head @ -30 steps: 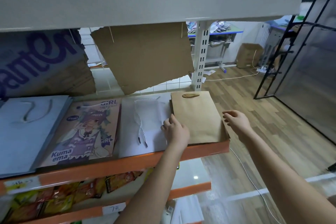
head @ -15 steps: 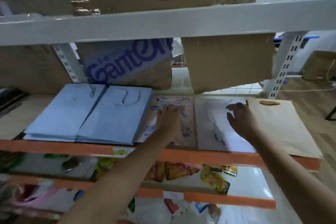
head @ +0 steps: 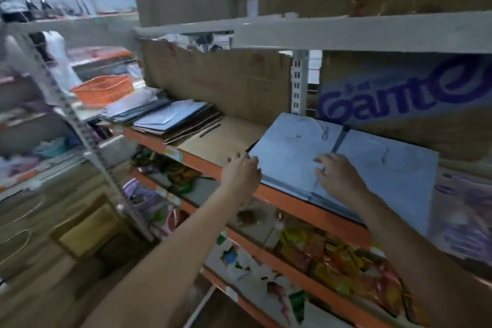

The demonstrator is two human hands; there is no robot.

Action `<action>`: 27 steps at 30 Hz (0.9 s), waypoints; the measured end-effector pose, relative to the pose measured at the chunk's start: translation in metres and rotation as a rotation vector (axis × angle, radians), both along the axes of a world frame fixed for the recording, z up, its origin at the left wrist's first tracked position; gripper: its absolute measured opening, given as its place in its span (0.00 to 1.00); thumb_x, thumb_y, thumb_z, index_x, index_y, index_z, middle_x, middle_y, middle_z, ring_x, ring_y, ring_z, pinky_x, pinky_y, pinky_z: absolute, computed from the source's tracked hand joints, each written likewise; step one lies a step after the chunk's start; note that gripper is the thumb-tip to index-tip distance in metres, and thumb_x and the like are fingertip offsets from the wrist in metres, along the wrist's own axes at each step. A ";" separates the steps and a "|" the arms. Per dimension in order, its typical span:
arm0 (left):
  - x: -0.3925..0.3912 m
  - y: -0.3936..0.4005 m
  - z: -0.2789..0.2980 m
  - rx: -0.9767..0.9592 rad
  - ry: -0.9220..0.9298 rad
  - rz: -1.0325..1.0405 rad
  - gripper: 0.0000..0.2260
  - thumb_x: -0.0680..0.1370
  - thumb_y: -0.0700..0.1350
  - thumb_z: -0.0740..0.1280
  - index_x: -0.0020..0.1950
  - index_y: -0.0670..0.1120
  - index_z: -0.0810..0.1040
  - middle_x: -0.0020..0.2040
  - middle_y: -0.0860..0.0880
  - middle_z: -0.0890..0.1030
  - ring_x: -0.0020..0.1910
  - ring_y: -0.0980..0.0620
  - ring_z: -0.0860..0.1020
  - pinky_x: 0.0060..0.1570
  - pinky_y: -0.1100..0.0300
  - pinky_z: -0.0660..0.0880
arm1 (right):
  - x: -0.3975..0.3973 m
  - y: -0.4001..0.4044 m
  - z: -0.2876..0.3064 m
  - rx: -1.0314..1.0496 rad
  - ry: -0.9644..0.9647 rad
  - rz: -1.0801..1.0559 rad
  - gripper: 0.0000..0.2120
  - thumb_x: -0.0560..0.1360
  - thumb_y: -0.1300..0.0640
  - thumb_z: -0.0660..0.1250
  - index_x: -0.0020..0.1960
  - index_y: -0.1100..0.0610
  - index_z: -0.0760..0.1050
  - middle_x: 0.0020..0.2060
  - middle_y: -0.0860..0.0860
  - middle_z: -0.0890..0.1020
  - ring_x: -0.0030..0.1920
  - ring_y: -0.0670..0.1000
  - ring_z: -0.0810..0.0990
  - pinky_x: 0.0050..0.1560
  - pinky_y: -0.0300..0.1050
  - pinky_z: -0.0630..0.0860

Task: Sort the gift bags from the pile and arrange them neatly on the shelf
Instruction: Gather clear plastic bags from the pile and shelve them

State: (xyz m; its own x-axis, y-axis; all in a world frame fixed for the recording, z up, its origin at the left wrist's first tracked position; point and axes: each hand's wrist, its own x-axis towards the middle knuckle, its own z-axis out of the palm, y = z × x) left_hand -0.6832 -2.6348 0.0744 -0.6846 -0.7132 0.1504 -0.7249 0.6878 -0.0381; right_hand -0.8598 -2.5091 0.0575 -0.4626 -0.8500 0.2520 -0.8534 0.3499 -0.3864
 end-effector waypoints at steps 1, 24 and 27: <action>0.017 -0.018 -0.001 0.002 0.002 0.043 0.15 0.80 0.50 0.56 0.64 0.46 0.72 0.62 0.45 0.75 0.63 0.44 0.70 0.59 0.50 0.66 | 0.012 -0.025 0.000 -0.012 0.003 0.041 0.16 0.78 0.59 0.58 0.64 0.63 0.71 0.61 0.60 0.74 0.62 0.59 0.70 0.63 0.49 0.67; 0.172 -0.429 -0.009 0.065 0.071 0.422 0.16 0.81 0.51 0.53 0.64 0.47 0.72 0.62 0.44 0.74 0.61 0.43 0.70 0.57 0.50 0.67 | 0.120 -0.490 -0.003 0.148 -0.156 0.241 0.19 0.79 0.51 0.56 0.67 0.59 0.68 0.64 0.55 0.71 0.62 0.55 0.72 0.58 0.46 0.69; 0.183 -0.480 -0.014 0.053 0.082 0.410 0.16 0.81 0.51 0.53 0.64 0.48 0.73 0.62 0.45 0.74 0.62 0.43 0.70 0.58 0.50 0.67 | 0.121 -0.521 -0.008 0.111 -0.158 0.198 0.19 0.80 0.52 0.56 0.66 0.61 0.69 0.62 0.57 0.72 0.61 0.55 0.72 0.57 0.47 0.70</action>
State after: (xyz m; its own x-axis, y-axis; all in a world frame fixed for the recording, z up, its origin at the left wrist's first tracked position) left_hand -0.4999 -3.1149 0.0602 -0.3299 -0.9323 0.1480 -0.9381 0.3413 0.0590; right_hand -0.7384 -3.0301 0.0495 -0.3109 -0.9462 0.0901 -0.8413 0.2299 -0.4892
